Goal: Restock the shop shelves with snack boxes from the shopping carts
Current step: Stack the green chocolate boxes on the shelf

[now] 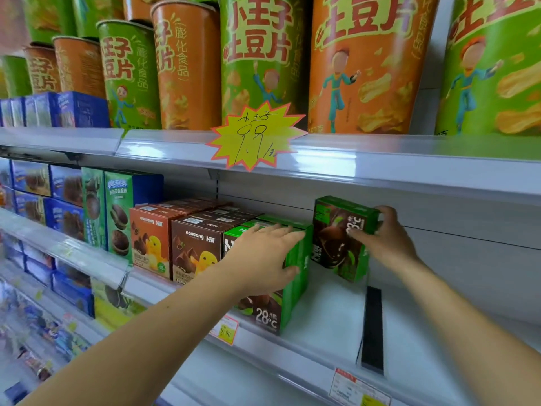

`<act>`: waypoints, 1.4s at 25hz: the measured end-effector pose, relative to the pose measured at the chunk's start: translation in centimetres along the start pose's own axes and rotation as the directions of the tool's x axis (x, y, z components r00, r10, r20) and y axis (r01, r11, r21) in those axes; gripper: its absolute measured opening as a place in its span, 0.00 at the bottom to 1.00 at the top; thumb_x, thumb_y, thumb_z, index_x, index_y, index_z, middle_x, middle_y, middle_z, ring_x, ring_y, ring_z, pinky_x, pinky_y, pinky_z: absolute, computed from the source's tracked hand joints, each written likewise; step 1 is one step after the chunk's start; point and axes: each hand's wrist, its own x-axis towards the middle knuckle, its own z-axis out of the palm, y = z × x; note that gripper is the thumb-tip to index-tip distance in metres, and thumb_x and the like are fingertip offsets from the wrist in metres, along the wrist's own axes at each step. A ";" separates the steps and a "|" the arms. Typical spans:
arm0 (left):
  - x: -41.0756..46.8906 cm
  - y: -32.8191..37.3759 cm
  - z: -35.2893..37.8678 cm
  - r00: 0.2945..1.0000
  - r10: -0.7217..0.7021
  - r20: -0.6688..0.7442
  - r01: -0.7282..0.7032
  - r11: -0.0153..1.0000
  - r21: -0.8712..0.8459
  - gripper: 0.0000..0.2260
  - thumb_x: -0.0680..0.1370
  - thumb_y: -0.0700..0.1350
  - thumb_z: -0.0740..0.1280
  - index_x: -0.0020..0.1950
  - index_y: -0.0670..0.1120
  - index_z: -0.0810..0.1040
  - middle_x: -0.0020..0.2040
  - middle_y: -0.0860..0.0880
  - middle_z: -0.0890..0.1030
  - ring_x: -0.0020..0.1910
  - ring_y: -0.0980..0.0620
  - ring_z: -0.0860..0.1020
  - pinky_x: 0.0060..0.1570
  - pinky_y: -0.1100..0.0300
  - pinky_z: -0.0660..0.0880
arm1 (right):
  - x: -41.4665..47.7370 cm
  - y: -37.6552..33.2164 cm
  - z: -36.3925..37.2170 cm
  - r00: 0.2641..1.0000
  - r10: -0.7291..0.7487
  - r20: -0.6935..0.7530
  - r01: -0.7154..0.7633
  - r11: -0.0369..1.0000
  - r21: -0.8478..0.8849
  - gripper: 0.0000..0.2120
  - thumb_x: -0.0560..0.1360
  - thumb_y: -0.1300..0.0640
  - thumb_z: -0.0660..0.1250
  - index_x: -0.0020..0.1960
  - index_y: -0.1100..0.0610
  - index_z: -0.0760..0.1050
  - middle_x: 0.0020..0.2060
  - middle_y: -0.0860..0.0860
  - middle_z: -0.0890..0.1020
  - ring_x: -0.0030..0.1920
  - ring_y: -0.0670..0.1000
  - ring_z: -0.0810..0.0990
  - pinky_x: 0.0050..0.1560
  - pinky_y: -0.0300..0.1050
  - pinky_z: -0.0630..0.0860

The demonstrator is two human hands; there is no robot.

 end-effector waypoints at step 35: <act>-33.7 -21.1 10.7 0.906 -0.422 -0.020 0.334 0.744 -0.578 0.17 0.79 0.49 0.62 0.67 0.47 0.77 0.69 0.49 0.75 0.67 0.50 0.75 0.64 0.57 0.70 | -27.0 -14.9 26.0 0.781 -0.596 -0.189 0.618 0.691 0.376 0.07 0.81 0.63 0.57 0.51 0.55 0.72 0.48 0.43 0.70 0.51 0.48 0.73 0.54 0.45 0.70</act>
